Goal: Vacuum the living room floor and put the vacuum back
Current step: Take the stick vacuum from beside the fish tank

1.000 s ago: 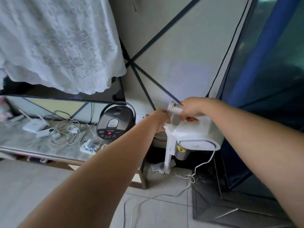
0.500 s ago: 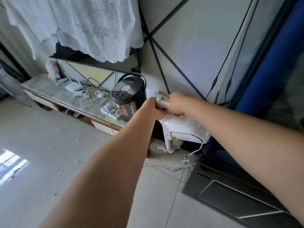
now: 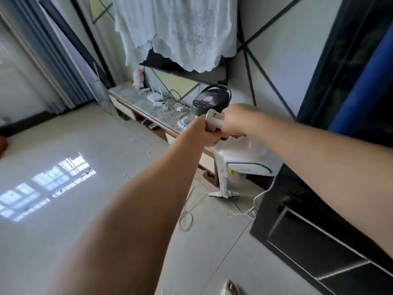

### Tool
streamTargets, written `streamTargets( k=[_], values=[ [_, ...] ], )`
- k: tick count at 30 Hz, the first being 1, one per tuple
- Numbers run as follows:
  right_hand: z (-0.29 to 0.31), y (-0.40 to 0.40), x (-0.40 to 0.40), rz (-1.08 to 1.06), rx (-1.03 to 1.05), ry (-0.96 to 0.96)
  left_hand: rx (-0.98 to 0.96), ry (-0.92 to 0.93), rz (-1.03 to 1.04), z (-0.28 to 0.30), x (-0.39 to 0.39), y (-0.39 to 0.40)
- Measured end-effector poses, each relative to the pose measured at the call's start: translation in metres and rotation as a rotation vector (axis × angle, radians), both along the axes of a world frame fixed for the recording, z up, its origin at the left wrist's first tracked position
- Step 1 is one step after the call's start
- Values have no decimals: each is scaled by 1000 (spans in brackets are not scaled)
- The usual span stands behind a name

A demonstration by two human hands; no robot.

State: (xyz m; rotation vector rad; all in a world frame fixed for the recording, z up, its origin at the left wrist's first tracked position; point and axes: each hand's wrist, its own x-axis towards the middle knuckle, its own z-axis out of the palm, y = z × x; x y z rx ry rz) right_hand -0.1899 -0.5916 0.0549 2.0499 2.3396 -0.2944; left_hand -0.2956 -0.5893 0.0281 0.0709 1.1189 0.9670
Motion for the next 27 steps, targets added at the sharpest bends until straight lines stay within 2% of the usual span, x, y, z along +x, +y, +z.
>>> streamTargets(
  k=[2,6,7,8,9,11,12,14,18,21,27],
  values=[
    [1,-38,-12,46,33,-4,83,-66,59,1,-15,-42],
    [1,-92,-30,86,52,38,88,109,27,13,-29,-112],
    [2,-103,-33,92,57,44,104,-17,62,14,-33,-118],
    [3,-118,-35,116,60,57,86,-47,137,20,-37,-135],
    [5,-130,-35,133,60,67,160,45,157,24,-38,-155],
    [6,-156,-37,186,50,82,184,177,119,17,-42,-178],
    [5,-168,-37,215,43,91,125,185,146,15,-44,-187],
    [2,-193,-35,261,41,131,134,239,238,8,-43,-208],
    [-7,-250,-11,377,38,234,184,222,298,-1,-28,-262],
    [-20,-296,18,445,11,345,191,210,421,-15,-8,-307],
    [-34,-394,74,589,-42,458,206,264,555,-21,49,-421]
  ],
)
